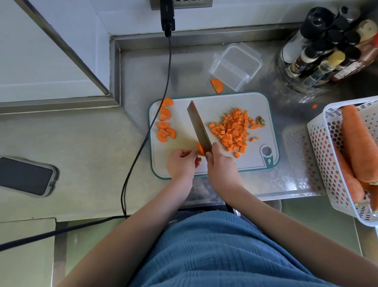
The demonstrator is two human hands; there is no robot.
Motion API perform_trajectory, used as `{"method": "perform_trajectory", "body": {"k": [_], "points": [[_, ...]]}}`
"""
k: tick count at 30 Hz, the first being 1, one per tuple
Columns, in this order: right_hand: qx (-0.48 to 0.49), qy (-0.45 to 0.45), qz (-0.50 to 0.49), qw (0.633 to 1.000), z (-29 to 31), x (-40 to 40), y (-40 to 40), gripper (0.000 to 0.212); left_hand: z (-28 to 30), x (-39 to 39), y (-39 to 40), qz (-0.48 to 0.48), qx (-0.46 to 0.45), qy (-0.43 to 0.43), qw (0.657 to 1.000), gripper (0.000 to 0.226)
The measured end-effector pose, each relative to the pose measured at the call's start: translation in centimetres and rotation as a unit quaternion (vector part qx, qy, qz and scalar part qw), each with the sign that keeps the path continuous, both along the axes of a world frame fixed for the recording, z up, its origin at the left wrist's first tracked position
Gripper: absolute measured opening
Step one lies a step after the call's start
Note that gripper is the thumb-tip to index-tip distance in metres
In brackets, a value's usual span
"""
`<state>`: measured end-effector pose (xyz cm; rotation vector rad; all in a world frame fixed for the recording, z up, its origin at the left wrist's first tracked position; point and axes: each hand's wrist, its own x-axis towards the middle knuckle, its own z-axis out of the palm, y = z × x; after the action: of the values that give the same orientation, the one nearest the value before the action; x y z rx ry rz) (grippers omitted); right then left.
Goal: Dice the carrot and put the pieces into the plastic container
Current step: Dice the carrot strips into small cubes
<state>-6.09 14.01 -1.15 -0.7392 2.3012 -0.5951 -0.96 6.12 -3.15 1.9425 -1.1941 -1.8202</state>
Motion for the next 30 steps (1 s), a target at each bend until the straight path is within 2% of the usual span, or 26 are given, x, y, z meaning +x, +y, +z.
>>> {"method": "perform_trajectory", "body": {"k": [5,13,16,20,26,28,30], "points": [[0.037,0.03,0.022,0.999,-0.7,0.3,0.0,0.002,-0.2,-0.1,-0.1,-0.019,-0.012,-0.013,1.0,0.009],[0.129,0.047,0.06,0.989,-1.7,0.9,-0.5,0.025,-0.4,0.0,-0.3,-0.041,-0.024,-0.032,0.998,0.005],[0.103,0.04,0.043,0.993,-1.9,0.5,-0.3,0.007,-0.4,-0.1,-0.3,-0.032,-0.01,-0.024,0.999,0.006],[0.032,-0.013,0.021,0.999,-1.7,-1.1,0.1,0.012,-0.5,-0.1,-0.4,-0.016,0.013,0.001,1.0,0.01],[-0.037,-0.019,-0.008,0.999,-1.7,-2.8,1.5,0.015,-0.3,0.2,-0.9,-0.032,0.039,0.025,0.998,0.012],[-0.046,-0.028,-0.004,0.999,-1.5,-3.1,1.5,0.015,-0.2,0.5,-1.0,-0.06,0.021,0.035,0.997,0.014],[-0.054,-0.046,-0.022,0.997,-1.2,-3.5,1.6,0.017,0.0,0.9,-1.0,-0.12,-0.06,0.021,0.991,0.015]]}}
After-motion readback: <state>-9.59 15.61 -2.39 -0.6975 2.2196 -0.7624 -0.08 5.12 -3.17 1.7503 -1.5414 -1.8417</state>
